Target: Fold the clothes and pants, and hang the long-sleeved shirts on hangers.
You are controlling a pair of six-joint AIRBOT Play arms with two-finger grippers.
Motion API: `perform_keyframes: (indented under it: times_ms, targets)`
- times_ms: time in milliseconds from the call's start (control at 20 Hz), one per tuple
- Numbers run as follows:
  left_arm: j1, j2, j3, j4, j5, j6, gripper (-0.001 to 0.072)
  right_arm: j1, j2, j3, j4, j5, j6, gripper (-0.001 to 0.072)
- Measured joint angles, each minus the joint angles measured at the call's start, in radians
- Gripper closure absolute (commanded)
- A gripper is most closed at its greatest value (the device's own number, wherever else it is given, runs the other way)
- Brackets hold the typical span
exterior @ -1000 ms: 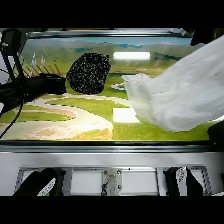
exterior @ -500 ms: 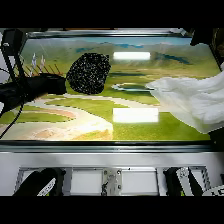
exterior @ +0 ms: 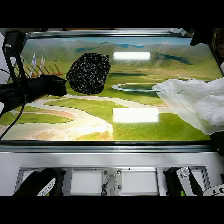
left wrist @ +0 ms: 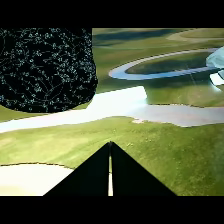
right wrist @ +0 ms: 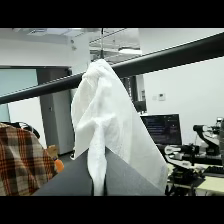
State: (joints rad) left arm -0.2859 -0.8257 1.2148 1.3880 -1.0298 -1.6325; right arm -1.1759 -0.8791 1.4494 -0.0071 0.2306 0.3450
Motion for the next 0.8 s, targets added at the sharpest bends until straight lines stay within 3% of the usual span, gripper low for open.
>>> perform_keyframes:
  times_ms: [800]
  targets:
    - [0.000, 0.000, 0.000, -0.005, -0.011, -0.013, 0.0696, -0.139, -0.072, 0.000, -0.024, -0.092, 0.015, 0.0712]
